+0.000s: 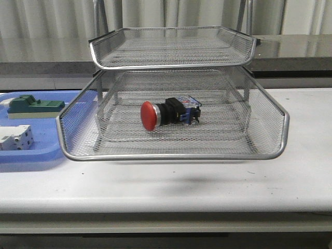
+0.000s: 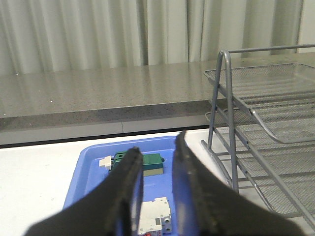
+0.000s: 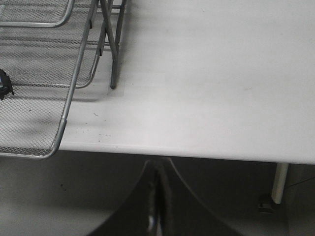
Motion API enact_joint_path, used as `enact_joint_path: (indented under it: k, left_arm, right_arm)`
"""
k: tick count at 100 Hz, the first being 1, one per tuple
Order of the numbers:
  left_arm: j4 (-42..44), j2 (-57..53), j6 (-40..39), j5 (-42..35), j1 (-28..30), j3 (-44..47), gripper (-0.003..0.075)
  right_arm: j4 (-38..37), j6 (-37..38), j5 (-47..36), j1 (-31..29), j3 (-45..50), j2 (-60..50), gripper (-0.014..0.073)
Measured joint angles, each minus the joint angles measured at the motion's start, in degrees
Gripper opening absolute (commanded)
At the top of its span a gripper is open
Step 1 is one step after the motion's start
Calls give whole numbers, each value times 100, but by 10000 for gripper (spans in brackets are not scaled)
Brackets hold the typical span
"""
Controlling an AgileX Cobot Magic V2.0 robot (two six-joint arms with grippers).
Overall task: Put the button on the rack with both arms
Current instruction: 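Open the left gripper and lift it away from the tier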
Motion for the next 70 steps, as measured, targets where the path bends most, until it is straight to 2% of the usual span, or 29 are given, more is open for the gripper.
enact_joint_path:
  k: [2, 70]
  left_arm:
    - [0, 0, 0, 0, 0, 0, -22]
    - [0, 0, 0, -9, 0, 0, -20]
  right_arm:
    - [0, 0, 0, 0, 0, 0, -71]
    - [0, 0, -108, 0, 0, 0, -71]
